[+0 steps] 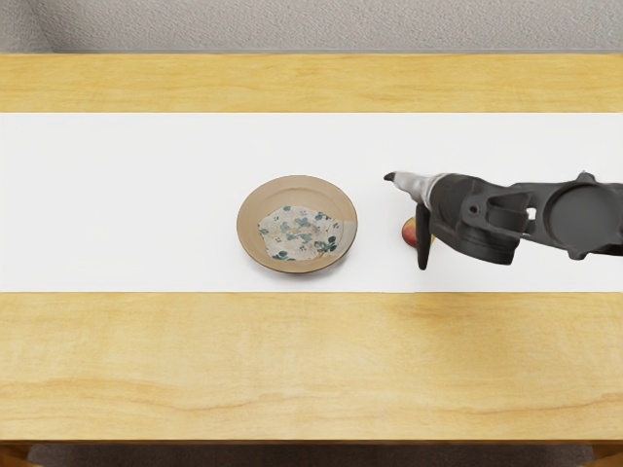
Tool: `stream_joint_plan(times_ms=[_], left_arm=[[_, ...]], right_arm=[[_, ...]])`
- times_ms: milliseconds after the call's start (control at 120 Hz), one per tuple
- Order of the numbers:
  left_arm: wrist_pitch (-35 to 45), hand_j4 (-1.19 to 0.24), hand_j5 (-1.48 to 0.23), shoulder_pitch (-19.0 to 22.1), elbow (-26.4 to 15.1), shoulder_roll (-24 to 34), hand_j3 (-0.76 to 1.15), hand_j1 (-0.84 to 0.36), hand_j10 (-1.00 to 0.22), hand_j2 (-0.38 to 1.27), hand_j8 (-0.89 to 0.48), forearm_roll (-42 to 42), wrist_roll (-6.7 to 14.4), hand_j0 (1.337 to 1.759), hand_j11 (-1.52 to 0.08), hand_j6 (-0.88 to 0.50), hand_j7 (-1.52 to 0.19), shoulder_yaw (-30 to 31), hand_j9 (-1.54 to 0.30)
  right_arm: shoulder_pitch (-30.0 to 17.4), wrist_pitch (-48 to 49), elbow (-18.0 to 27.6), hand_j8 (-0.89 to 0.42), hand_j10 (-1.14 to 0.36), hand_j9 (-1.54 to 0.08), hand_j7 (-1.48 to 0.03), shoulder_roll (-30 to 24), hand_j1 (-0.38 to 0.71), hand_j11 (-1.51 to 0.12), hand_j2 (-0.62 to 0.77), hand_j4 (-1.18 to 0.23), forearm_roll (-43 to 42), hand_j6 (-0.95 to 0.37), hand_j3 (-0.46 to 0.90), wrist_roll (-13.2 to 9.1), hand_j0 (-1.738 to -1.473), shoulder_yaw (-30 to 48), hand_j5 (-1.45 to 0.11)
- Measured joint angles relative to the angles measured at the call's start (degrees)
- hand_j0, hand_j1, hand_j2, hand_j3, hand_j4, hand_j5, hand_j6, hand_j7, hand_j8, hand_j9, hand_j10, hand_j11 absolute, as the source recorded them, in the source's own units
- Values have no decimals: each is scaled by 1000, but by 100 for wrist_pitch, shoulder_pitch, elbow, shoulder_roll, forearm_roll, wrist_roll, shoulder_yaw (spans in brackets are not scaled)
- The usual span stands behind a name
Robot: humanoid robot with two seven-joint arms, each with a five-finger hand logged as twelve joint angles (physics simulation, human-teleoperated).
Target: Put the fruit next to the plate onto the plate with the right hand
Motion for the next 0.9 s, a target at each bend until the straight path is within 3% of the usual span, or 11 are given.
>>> stream_joint_plan(times_ms=[117, 400, 900], left_arm=[[0, 0, 0, -1, 0, 0, 0, 349, 0, 0, -1, 0, 0, 1658, 0, -1, 0, 0, 0], [0, 0, 0, -3, 0, 0, 0, 349, 0, 0, -1, 0, 0, 1658, 0, -1, 0, 1, 0], [0, 0, 0, 1, 0, 0, 0, 349, 0, 0, -1, 0, 0, 1658, 0, -1, 0, 0, 0]], right_arm=[[-31, -248, 40, -30, -29, -36, -36, 14, -317, -36, -4, -29, -3, -31, 0, 0, -1658, -117, -36], [-5, -656, 28, -146, -146, -188, -188, 131, -177, -188, -28, -146, -70, -147, 0, 0, -1658, -347, -188], [18, -1323, 187, -215, -215, -278, -277, 493, -94, -277, -41, -215, -347, -216, 0, 0, -1658, -792, -278]])
